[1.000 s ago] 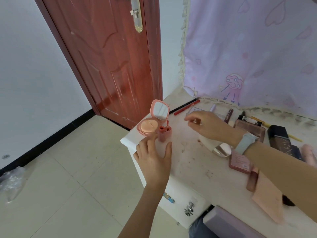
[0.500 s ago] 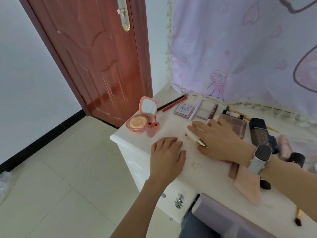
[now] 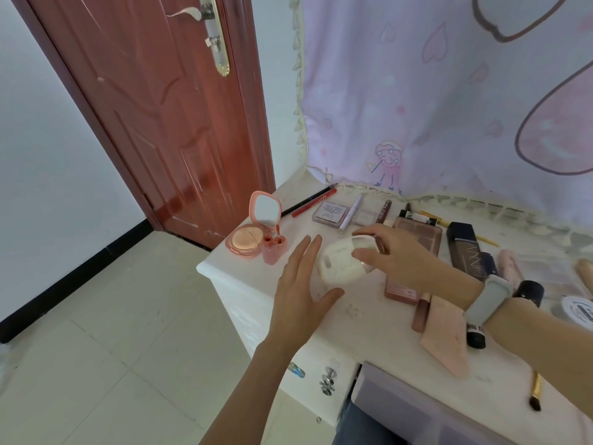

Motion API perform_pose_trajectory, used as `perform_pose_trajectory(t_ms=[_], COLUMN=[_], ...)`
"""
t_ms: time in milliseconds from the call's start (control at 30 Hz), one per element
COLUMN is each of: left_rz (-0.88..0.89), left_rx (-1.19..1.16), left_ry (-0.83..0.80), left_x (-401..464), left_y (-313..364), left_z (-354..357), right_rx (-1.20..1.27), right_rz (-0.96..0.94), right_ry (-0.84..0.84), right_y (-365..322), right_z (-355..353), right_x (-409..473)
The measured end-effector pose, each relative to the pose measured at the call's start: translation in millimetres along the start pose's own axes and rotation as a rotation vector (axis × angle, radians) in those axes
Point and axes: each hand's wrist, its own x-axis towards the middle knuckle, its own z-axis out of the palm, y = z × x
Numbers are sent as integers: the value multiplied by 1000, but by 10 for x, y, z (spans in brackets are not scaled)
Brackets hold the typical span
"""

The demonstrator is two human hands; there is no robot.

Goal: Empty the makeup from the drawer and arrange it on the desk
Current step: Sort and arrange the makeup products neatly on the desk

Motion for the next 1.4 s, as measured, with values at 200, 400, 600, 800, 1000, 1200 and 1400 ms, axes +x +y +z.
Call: perform_pose_trajectory(t_ms=[200, 400, 600, 800, 1000, 1200, 1400], left_rz=[226, 180, -219, -367, -304, -358, -327], left_rx=[69, 13, -185, -215, -132, -103, -37], left_ry=[96, 60, 89, 120, 62, 97, 111], left_x=[-67, -55, -29, 46, 6, 8, -19], left_y=[28, 97, 171, 163, 169, 114, 71], left_z=[55, 30, -7, -73, -76, -107, -48], right_rx=[236, 396, 131, 621, 265, 425, 210], right_rz=[146, 228, -54, -3, 101, 22, 191], right_ry=[16, -11, 13, -157, -94, -127, -224], right_y=[-56, -74, -86, -120, -154, -102, -132], right_z=[3, 62, 100, 3, 31, -29, 45], right_x=[-15, -18, -51, -56, 36, 29, 63])
